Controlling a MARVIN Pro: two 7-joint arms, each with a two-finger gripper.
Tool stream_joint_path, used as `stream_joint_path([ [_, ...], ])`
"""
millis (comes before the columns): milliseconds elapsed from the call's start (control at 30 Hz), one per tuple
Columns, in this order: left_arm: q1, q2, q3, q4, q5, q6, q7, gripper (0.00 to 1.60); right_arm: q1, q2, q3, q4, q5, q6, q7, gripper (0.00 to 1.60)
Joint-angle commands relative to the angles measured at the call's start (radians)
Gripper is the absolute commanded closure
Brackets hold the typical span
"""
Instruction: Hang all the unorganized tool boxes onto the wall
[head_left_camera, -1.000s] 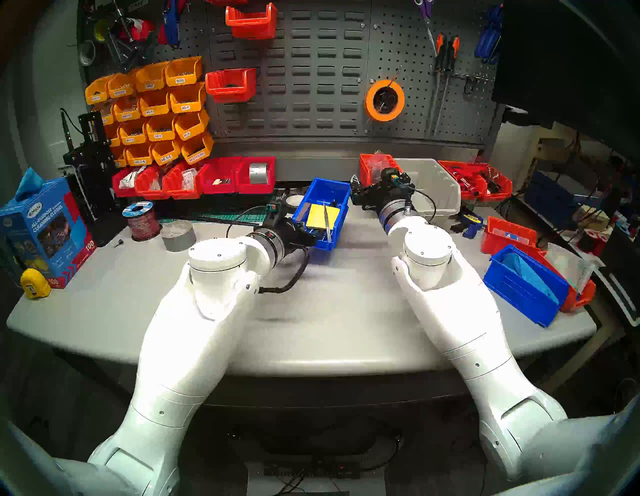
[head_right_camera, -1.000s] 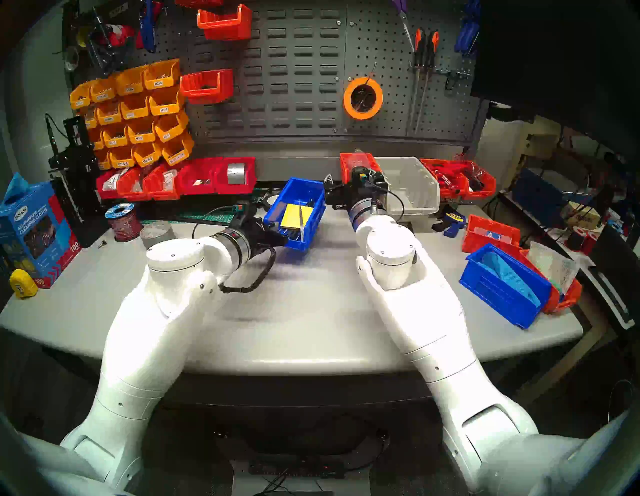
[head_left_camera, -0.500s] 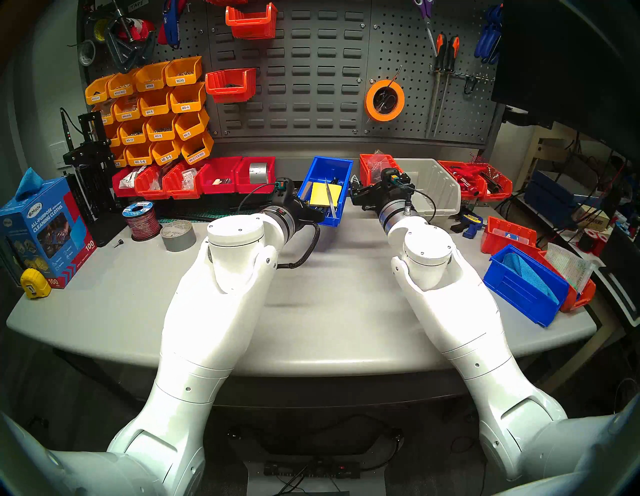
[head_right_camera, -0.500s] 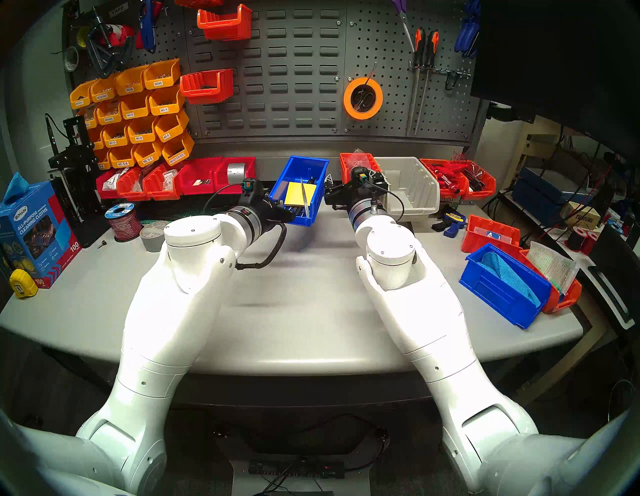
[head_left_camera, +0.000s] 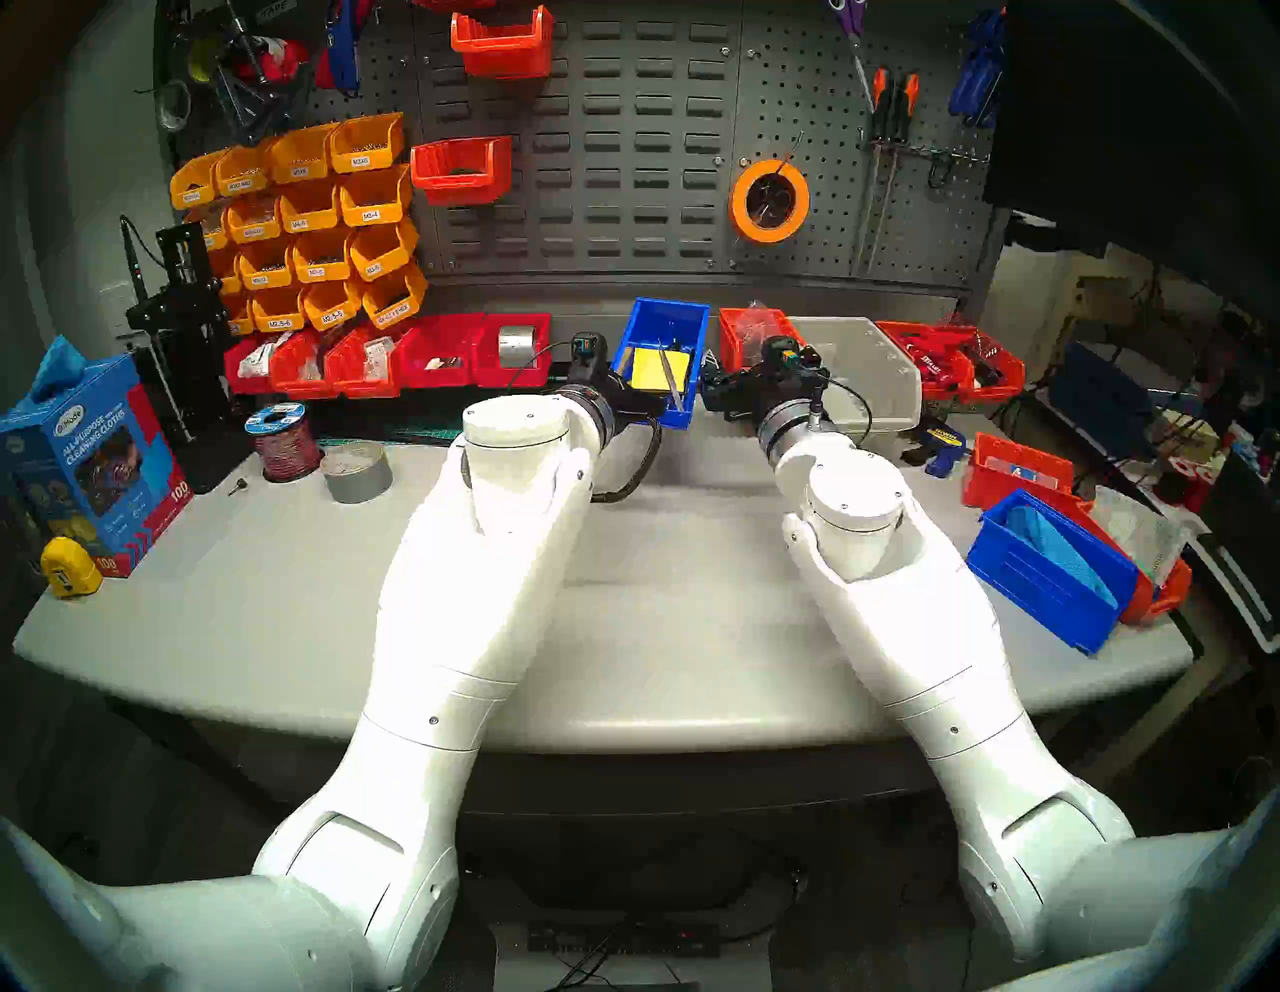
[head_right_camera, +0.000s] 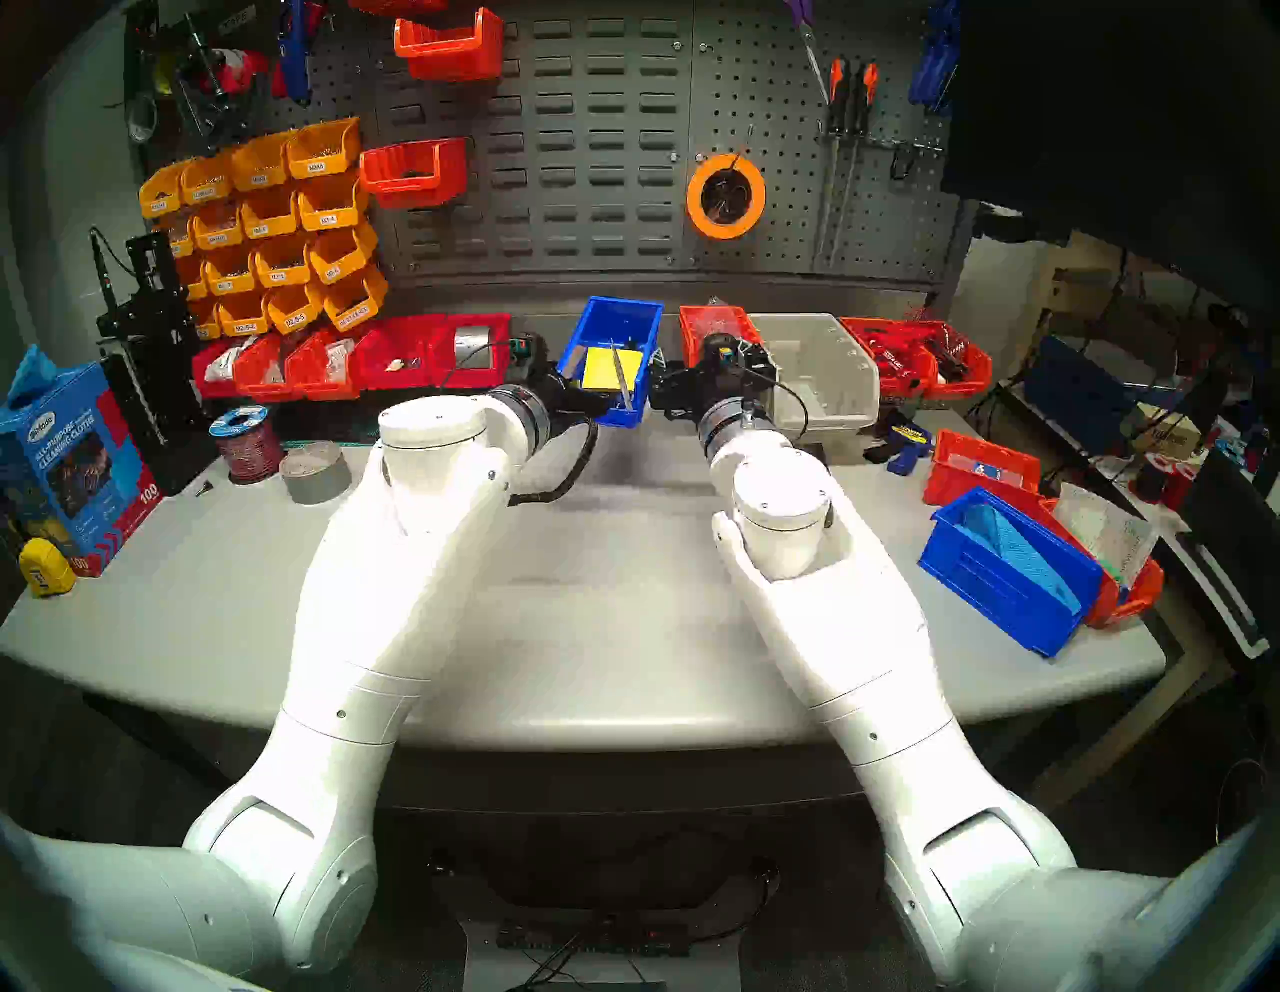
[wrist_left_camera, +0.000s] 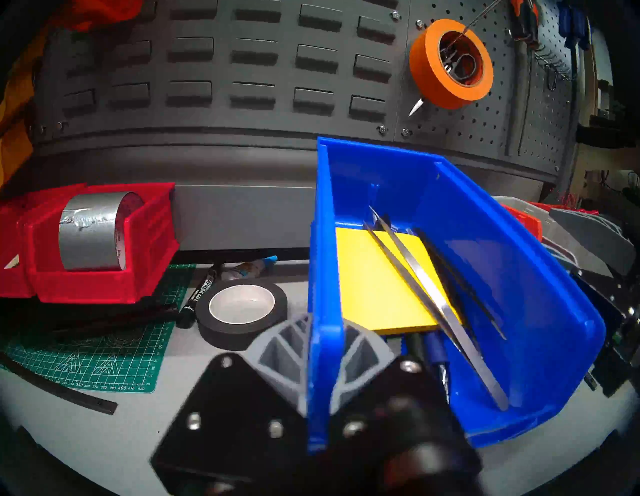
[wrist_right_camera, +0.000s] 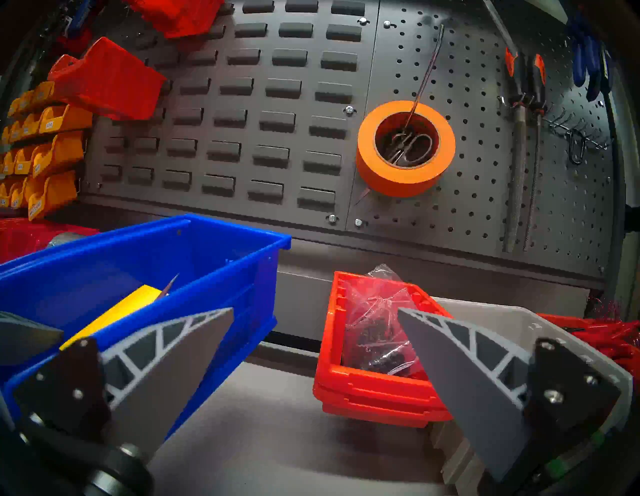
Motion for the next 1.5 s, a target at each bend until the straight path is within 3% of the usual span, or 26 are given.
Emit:
stream_joint_path([
  [0,-0.121,-0.056,-0.024,0.047,0.023,-0.005,-0.004,1.60,0.009,-0.002,0.000,-0.012,-0.001,-0.004,0.001,0.00],
  [967,-0.346,-0.122,-0.087,0.396,0.104,-0.013,-0.033,1.60,0.009,-0.003,0.001,-0.010,-0.001,-0.003,0.001,0.00],
  [1333,-0.391,-0.126,-0.107,0.453,0.125,-0.015,-0.048,1.60,0.009,-0.003,0.001,-0.009,-0.001,-0.003,0.001,0.00],
  [1400,-0.436,-0.123,-0.108,0.485,0.125,-0.001,-0.054,1.60,0.009,-0.003,0.001,-0.009,-0.001,-0.003,0.001,0.00],
  [1433,-0.388,-0.126,-0.112,0.451,0.130,-0.014,-0.056,1.60,0.009,-0.003,0.001,-0.009,-0.001,-0.003,0.001,0.00],
  [1467,-0.426,-0.122,-0.112,0.478,0.129,-0.003,-0.058,1.60,0.009,-0.003,0.001,-0.009,-0.001,-0.003,0.001,0.00],
])
